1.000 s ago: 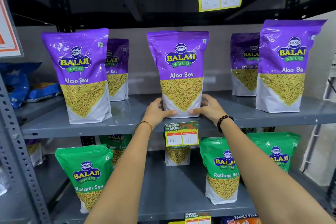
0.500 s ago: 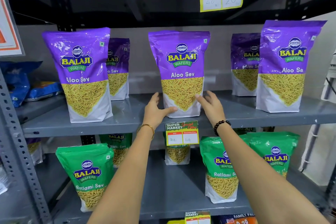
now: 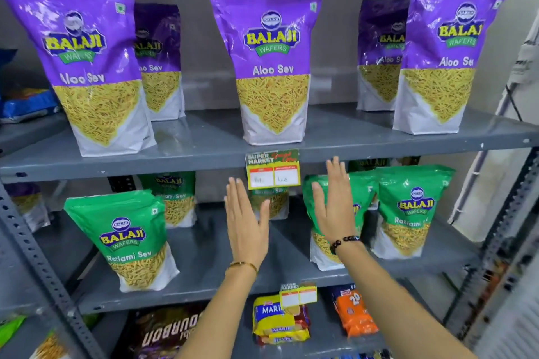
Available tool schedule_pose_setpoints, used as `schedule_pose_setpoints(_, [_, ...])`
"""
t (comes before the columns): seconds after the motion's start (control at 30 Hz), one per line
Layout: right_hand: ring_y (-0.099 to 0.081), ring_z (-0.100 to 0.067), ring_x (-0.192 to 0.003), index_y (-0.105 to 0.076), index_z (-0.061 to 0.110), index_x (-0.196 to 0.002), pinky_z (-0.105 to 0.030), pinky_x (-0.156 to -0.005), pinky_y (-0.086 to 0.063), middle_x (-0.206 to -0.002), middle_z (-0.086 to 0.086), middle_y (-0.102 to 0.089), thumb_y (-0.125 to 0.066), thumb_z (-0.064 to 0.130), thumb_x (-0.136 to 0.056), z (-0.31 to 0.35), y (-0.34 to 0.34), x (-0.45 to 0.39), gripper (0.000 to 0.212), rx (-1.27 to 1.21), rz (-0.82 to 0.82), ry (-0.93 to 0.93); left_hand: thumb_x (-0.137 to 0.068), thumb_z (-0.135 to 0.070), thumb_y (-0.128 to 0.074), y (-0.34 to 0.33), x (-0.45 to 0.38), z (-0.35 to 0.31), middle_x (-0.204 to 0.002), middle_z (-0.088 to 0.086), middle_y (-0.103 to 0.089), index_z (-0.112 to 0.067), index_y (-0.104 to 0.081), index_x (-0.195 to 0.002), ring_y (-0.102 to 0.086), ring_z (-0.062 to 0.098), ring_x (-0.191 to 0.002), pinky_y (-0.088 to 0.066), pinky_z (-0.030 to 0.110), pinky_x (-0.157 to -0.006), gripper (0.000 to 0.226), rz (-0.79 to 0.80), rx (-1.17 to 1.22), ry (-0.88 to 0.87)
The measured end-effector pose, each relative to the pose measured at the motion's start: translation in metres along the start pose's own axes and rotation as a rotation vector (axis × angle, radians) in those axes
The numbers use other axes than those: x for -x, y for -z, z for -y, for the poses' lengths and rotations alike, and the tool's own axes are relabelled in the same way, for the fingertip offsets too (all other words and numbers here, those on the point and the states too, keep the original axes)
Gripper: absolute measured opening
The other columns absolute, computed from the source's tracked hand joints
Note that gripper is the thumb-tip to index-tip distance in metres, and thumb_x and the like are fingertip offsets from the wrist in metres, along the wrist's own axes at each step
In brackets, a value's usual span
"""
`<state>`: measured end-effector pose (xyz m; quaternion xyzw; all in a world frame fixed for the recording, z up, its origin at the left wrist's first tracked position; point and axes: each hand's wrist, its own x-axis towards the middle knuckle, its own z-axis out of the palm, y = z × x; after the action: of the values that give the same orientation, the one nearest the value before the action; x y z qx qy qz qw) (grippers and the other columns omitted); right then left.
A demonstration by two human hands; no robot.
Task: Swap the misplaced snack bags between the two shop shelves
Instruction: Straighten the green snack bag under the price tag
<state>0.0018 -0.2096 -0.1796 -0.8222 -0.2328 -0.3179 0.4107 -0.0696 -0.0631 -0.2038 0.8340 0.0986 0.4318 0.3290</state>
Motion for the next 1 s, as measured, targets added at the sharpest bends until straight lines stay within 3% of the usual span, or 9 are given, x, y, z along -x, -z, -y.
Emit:
schedule_pose_setpoints(0.07, [-0.008,-0.015,-0.145,-0.022,0.010,-0.144,-0.026,-0.118,-0.001,-0.155,-0.001,-0.015,-0.026,0.046,-0.093,-0.025,-0.003,0.029,0.063,0.034,0.081,-0.084,-0.089,-0.052,-0.032,-0.015,0.023,0.009,-0.151,-0.008,0.004,-0.019,0.002,-0.143,0.004,0.006,-0.141,-0.001,0.029,-0.120,0.072,0.084,0.020,0.099])
schedule_pose_setpoints(0.23, [-0.017,-0.023,-0.145,-0.023,0.007,-0.144,-0.036,-0.119,-0.013,-0.154,-0.013,-0.025,-0.033,0.036,-0.094,-0.084,0.001,0.081,0.059,0.094,0.280,-0.328,-0.093,-0.040,-0.040,-0.057,0.064,0.026,-0.158,0.002,-0.011,-0.014,-0.008,-0.146,-0.001,0.008,-0.142,-0.008,0.033,-0.121,0.067,0.382,0.023,0.213])
schedule_pose_setpoints(0.37, [-0.023,-0.024,-0.143,-0.019,0.009,-0.145,-0.036,-0.116,-0.020,-0.154,-0.011,-0.025,-0.041,0.021,-0.095,-0.115,0.007,0.093,0.056,-0.022,0.336,-0.600,-0.094,-0.040,-0.036,-0.088,0.078,0.034,-0.158,0.005,-0.011,-0.012,-0.010,-0.146,-0.006,0.019,-0.146,-0.008,0.032,-0.120,0.065,0.598,0.004,0.281])
schedule_pose_setpoints(0.57, [-0.033,-0.041,-0.133,-0.005,0.010,-0.147,-0.047,-0.106,-0.032,-0.151,-0.020,-0.028,-0.044,-0.005,-0.088,-0.139,0.002,0.065,0.073,-0.231,0.387,-0.908,-0.095,-0.032,-0.040,-0.136,0.076,0.040,-0.158,0.010,-0.014,-0.010,-0.012,-0.145,-0.012,0.026,-0.145,-0.014,0.037,-0.117,0.062,0.793,0.063,0.456])
schedule_pose_setpoints(0.67, [-0.035,-0.037,-0.133,-0.007,0.017,-0.148,-0.045,-0.101,-0.038,-0.153,-0.011,-0.026,-0.043,-0.013,-0.083,-0.150,-0.006,0.056,0.080,-0.313,0.410,-0.957,-0.094,-0.026,-0.045,-0.150,0.072,0.039,-0.156,0.010,-0.019,-0.012,-0.013,-0.146,-0.020,0.027,-0.143,-0.021,0.040,-0.116,0.062,0.818,0.163,0.532])
schedule_pose_setpoints(0.73, [-0.038,-0.028,-0.133,-0.017,0.019,-0.146,-0.037,-0.097,-0.038,-0.150,-0.008,-0.034,-0.047,-0.014,-0.079,-0.153,-0.012,0.054,0.081,-0.358,0.397,-0.948,-0.093,-0.022,-0.046,-0.153,0.070,0.039,-0.155,0.011,-0.024,-0.012,-0.017,-0.145,-0.024,0.029,-0.142,-0.023,0.041,-0.115,0.061,0.815,0.236,0.588])
schedule_pose_setpoints(0.83, [-0.044,-0.022,-0.123,-0.031,0.016,-0.140,-0.036,-0.098,-0.037,-0.139,-0.007,-0.046,-0.058,-0.011,-0.076,-0.147,-0.022,0.054,0.074,-0.384,0.380,-0.911,-0.092,-0.015,-0.048,-0.150,0.068,0.042,-0.148,0.011,-0.038,-0.014,-0.025,-0.143,-0.036,0.028,-0.136,-0.030,0.040,-0.113,0.056,0.757,0.314,0.617])
schedule_pose_setpoints(0.93, [-0.046,-0.024,-0.121,-0.036,0.013,-0.137,-0.031,-0.092,-0.038,-0.139,-0.009,-0.048,-0.066,-0.006,-0.073,-0.136,-0.037,0.056,0.073,-0.418,0.407,-0.887,-0.087,-0.003,-0.053,-0.136,0.066,0.056,-0.139,0.012,-0.047,-0.007,-0.034,-0.137,-0.044,0.018,-0.123,-0.034,0.031,-0.105,0.053,0.642,0.373,0.667])
schedule_pose_setpoints(1.0, [-0.049,-0.029,-0.120,-0.036,0.011,-0.137,-0.031,-0.089,-0.040,-0.137,-0.012,-0.049,-0.070,-0.003,-0.072,-0.128,-0.050,0.059,0.075,-0.420,0.435,-0.891,-0.083,0.000,-0.059,-0.125,0.064,0.072,-0.139,0.014,-0.048,-0.003,-0.036,-0.136,-0.046,0.020,-0.125,-0.036,0.031,-0.106,0.058,0.580,0.380,0.694])
